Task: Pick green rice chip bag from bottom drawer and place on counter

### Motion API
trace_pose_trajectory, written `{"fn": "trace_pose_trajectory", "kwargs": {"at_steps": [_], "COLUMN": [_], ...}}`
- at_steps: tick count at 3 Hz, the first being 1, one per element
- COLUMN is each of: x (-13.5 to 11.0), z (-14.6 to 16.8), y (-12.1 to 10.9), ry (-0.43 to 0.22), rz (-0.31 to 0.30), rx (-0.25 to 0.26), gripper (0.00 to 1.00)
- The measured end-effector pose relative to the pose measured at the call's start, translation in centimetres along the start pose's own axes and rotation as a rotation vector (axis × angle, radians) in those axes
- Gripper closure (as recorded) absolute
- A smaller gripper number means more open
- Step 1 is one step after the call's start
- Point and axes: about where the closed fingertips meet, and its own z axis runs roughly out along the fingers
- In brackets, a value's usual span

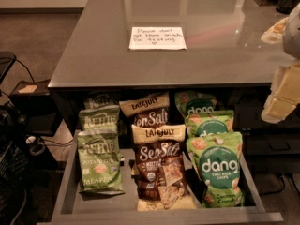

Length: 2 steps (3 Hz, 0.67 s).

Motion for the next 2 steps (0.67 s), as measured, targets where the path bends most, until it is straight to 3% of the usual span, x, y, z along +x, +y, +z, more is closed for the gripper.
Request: {"fn": "trace_pose_trajectory", "kwargs": {"at_steps": [2], "x": [0.9], "z": [1.4], "y": [0.4], "ry": [-0.007], "rz": [0.015], "rx": [-0.009], "gripper": [0.0]}}
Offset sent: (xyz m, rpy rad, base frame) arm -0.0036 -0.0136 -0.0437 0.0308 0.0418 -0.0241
